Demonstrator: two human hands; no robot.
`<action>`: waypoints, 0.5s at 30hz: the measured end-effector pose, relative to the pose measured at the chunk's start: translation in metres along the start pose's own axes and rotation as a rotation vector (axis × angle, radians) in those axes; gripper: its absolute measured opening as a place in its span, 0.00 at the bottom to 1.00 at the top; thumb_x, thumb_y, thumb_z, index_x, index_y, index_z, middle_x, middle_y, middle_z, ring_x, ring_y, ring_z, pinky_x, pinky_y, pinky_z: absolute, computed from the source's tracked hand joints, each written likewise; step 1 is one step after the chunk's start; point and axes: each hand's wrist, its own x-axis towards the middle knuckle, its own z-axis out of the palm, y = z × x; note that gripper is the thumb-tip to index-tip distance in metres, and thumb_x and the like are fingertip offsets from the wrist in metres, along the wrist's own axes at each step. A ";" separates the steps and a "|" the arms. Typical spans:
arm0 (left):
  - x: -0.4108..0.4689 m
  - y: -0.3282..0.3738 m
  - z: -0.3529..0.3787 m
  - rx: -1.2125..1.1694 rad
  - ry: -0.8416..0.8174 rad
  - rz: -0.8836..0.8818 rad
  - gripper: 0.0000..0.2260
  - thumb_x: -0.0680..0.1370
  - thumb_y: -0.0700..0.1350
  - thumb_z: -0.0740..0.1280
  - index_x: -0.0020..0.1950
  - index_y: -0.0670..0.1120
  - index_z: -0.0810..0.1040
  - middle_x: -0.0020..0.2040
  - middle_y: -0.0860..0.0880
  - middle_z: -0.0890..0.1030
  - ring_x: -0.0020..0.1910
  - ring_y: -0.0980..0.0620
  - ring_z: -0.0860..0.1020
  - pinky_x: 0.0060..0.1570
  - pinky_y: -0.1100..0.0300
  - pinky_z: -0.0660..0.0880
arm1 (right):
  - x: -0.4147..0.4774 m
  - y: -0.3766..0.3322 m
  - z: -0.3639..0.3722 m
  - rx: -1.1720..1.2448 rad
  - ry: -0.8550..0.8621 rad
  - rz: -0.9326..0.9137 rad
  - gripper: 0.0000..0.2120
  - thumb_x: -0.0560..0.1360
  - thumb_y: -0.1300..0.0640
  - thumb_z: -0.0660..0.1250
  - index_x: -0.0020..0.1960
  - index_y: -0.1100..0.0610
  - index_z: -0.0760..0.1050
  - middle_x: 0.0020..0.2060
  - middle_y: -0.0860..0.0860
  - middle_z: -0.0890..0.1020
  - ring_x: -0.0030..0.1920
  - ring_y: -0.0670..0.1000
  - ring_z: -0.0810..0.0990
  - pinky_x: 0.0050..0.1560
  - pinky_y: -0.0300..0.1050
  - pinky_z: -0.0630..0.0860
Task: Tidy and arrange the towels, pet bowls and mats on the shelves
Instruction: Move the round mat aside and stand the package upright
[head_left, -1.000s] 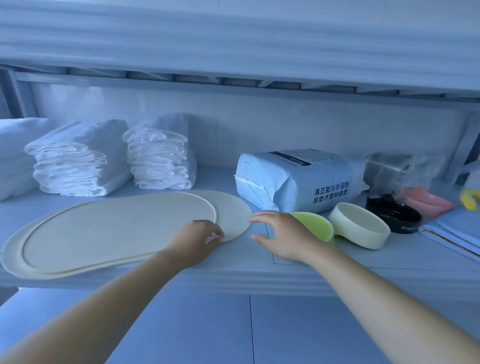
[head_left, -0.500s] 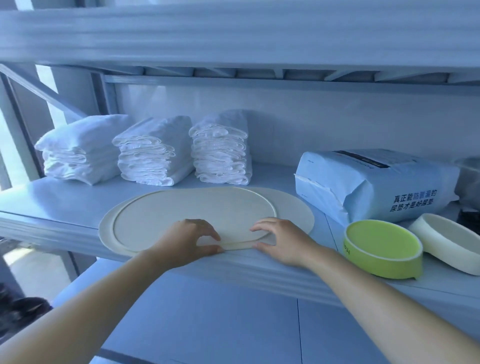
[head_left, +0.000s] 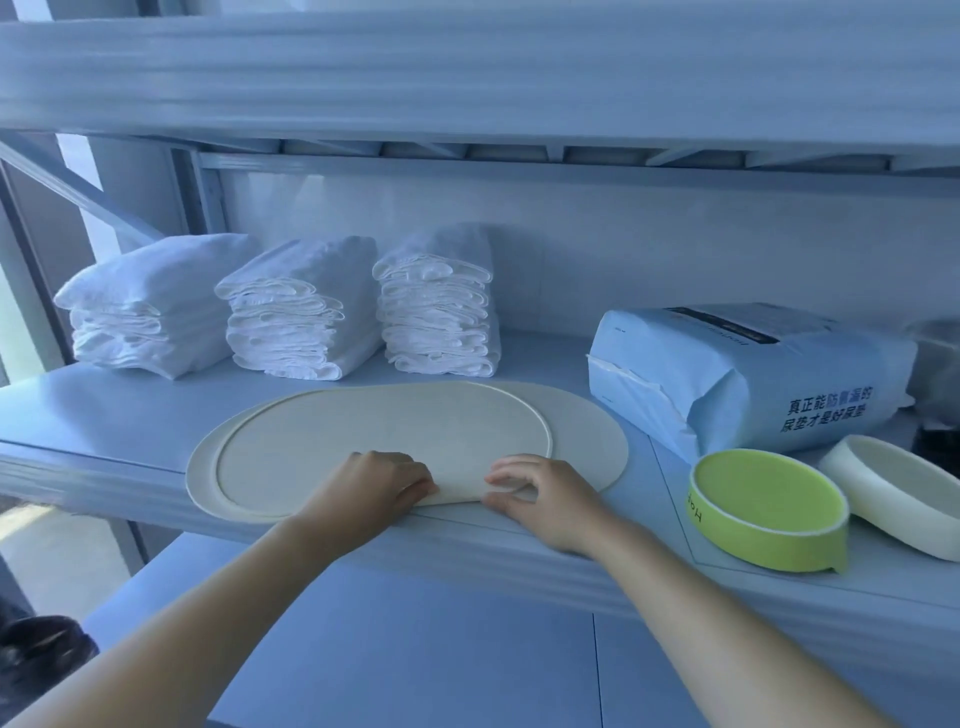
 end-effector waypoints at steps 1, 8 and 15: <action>0.001 0.001 -0.001 0.002 -0.025 -0.020 0.31 0.71 0.62 0.41 0.47 0.50 0.80 0.41 0.52 0.80 0.40 0.49 0.78 0.38 0.59 0.70 | 0.000 0.001 0.001 0.010 0.019 0.005 0.16 0.73 0.47 0.69 0.57 0.54 0.79 0.60 0.43 0.76 0.59 0.38 0.73 0.52 0.16 0.58; -0.021 0.004 0.001 -0.148 -0.043 -0.140 0.29 0.71 0.72 0.48 0.53 0.58 0.79 0.47 0.64 0.79 0.45 0.62 0.77 0.42 0.73 0.69 | -0.004 -0.001 0.001 0.022 0.058 -0.075 0.11 0.77 0.56 0.64 0.54 0.59 0.81 0.56 0.50 0.80 0.56 0.47 0.78 0.55 0.28 0.68; -0.021 0.011 -0.003 -0.298 -0.013 -0.388 0.05 0.73 0.54 0.70 0.48 0.61 0.81 0.43 0.67 0.79 0.44 0.68 0.76 0.40 0.80 0.65 | -0.006 0.000 0.001 0.007 0.093 -0.104 0.09 0.77 0.57 0.64 0.50 0.61 0.81 0.51 0.51 0.82 0.52 0.49 0.79 0.54 0.39 0.72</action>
